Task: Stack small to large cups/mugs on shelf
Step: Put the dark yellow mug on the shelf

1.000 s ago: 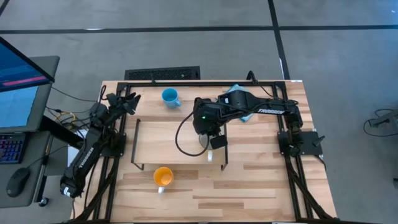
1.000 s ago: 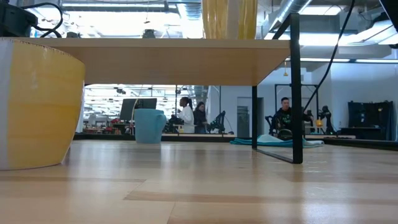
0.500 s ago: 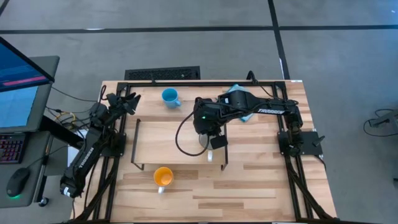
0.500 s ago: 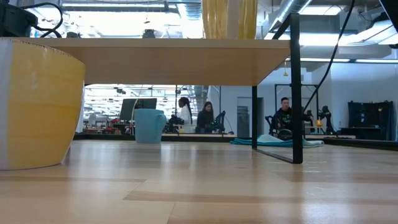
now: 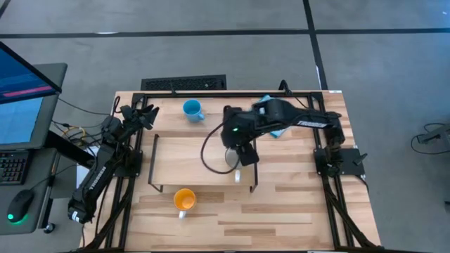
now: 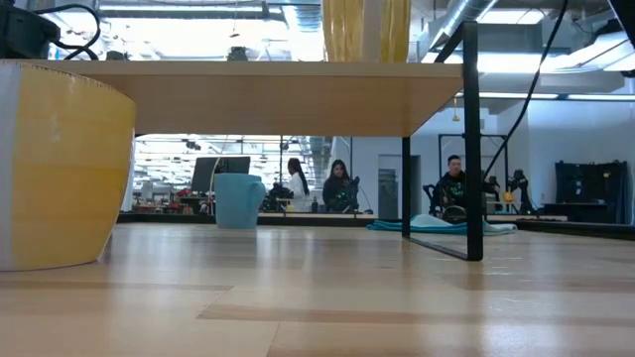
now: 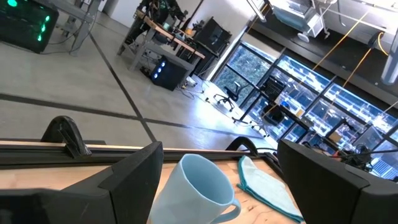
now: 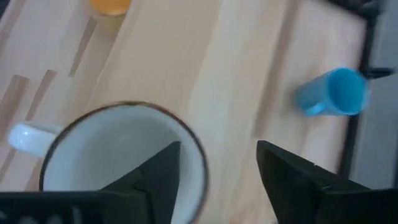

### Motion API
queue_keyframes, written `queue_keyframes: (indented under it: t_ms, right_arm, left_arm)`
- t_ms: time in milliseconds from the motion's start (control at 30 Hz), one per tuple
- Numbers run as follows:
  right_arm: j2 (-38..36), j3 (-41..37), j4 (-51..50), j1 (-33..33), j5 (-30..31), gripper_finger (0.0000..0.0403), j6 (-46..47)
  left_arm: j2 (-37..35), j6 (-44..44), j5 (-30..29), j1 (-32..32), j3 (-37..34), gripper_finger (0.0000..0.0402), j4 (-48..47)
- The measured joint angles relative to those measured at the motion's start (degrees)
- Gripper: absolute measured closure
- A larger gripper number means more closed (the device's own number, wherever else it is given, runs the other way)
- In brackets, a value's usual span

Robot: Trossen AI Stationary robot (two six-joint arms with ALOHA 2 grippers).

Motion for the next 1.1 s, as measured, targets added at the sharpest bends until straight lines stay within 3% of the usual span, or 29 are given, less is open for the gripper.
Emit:
queue_keyframes:
  t_ms: [167, 600, 733, 900, 1100]
  right_arm:
    - [-5.64, 0.16, 3.32, -0.03, 3.93, 0.0163, 1.82]
    - [-24.77, 0.18, 3.68, -3.17, 4.46, 0.0163, 13.97]
    - [-31.96, -2.05, 3.19, -2.34, 10.92, 0.0163, 16.13]
    - [-40.38, -10.37, 4.25, 0.98, 18.10, 0.0163, 21.50]
    - [-50.82, -30.32, 14.77, 6.22, 23.48, 0.0163, 25.35]
  left_arm:
    - [0.02, 0.00, -0.13, -0.03, 0.00, 0.0093, -0.02]
    - [0.02, -0.74, -0.48, -0.03, 0.00, 0.0093, -0.02]
    - [0.01, -0.76, -0.48, -0.03, -0.01, 0.0093, -0.02]
    - [0.00, -0.83, -0.48, -0.05, 0.00, 0.0093, -0.02]
    - [0.00, -0.85, -0.48, -0.05, 0.00, 0.0093, -0.02]
